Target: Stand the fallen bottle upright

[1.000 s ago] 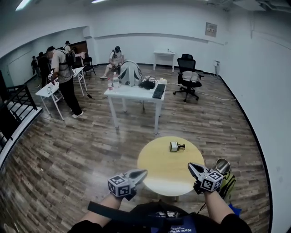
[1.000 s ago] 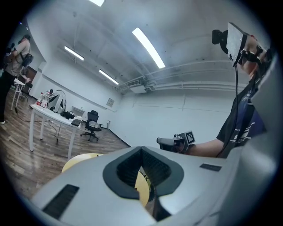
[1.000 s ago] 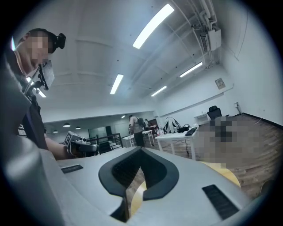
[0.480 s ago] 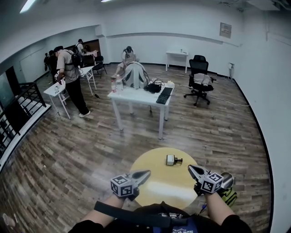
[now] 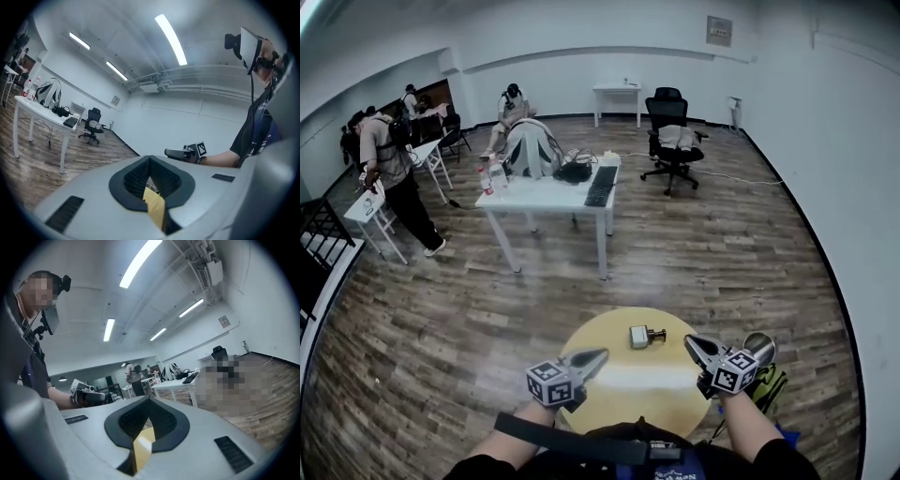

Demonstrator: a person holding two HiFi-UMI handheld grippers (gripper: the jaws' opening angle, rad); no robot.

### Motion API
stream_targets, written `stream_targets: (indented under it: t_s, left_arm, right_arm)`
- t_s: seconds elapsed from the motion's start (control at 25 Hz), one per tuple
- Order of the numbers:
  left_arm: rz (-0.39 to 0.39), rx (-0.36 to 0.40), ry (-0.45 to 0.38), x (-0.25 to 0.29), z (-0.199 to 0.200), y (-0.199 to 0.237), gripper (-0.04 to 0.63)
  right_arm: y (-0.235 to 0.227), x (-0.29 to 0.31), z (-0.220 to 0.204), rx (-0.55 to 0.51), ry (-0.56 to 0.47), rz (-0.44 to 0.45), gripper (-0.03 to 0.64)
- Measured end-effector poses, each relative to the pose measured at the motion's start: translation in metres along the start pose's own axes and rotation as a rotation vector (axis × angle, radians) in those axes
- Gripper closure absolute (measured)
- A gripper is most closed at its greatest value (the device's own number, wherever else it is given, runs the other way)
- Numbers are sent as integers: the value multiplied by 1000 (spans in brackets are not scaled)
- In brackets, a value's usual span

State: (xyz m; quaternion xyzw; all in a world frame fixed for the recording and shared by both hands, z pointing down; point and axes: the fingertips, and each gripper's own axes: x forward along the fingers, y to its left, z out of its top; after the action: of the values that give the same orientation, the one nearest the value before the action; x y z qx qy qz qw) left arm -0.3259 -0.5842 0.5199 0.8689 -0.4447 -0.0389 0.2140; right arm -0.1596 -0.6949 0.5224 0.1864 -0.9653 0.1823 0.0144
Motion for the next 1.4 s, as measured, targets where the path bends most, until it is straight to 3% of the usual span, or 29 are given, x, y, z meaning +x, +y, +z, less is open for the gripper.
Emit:
stream_targets:
  t_s: [0.24, 0.44, 0.6, 0.84, 1.12, 1.4]
  left_arm:
    - [-124, -12, 57, 10, 8, 57, 581]
    - [-152, 13, 87, 20, 13, 81, 581]
    - [-132, 9, 75, 41, 6, 78, 581]
    - [-30, -2, 43, 73, -10, 60, 581]
    - [20, 88, 147, 89, -17, 61, 581]
    - [2, 181, 288, 155, -30, 84, 580]
  right_arm:
    - [-9, 59, -1, 30, -44, -106, 620]
    - [-7, 90, -8, 49, -36, -105, 620]
    - [-25, 86, -8, 41, -25, -67, 620]
    - [-57, 60, -22, 73, 8, -3, 620]
    - [-67, 48, -27, 71, 0, 5, 620]
    - [-114, 30, -20, 87, -83, -91, 620]
